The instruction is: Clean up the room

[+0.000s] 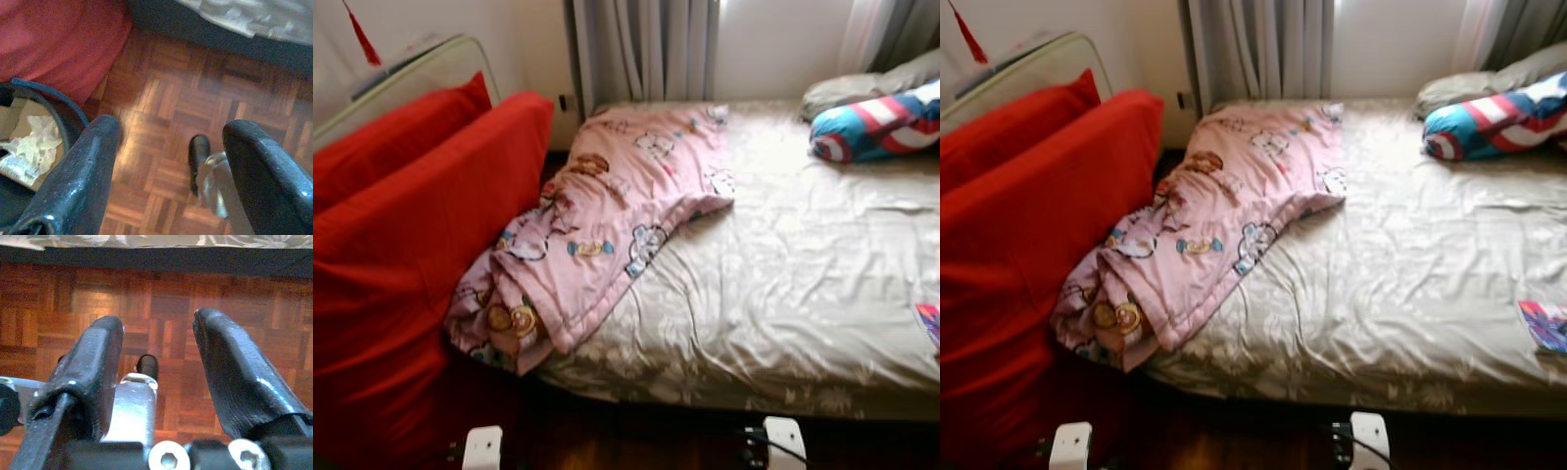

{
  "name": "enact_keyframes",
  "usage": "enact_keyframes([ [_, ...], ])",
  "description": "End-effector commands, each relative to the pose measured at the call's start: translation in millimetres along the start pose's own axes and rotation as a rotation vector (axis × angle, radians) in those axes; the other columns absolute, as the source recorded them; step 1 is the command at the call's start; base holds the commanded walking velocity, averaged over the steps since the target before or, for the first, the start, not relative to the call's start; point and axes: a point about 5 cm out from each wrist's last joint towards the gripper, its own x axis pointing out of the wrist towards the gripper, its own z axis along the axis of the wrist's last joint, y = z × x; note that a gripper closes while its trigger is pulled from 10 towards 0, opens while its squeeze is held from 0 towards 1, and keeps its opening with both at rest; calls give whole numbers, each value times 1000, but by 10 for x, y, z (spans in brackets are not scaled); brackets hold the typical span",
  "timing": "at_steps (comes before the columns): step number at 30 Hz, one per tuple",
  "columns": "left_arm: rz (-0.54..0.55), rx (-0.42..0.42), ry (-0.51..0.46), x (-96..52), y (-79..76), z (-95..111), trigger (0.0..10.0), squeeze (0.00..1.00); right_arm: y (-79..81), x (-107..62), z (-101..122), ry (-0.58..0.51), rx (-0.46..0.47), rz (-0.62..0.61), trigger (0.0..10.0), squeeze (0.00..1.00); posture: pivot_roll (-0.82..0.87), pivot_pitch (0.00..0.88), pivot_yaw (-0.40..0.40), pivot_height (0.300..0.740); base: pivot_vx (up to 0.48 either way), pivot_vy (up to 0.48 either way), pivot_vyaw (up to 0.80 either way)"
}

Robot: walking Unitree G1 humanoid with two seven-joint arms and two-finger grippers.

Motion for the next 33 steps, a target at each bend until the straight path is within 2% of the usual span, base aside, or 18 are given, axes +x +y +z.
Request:
enact_keyframes([
  [1, -1, -5, 16, -7, -10, -40, 10000, 0, -18, -3, -1, -3, 6, -6, 10000, 0, -38, 46, 45, 740, 0, 0, 0],
  [15, -4, -19, 19, -6, -32, -49, 10000, 0, -40, -5, 11, -2, -28, -2, 10000, 0, -40, 55, 32, 740, 0, 0, 0],
  [33, -4, -30, 22, -5, -54, -57, 10000, 0, -63, -8, 15, -3, -28, -1, 10000, 0, -44, 56, 22, 740, 0, 0, 774],
])
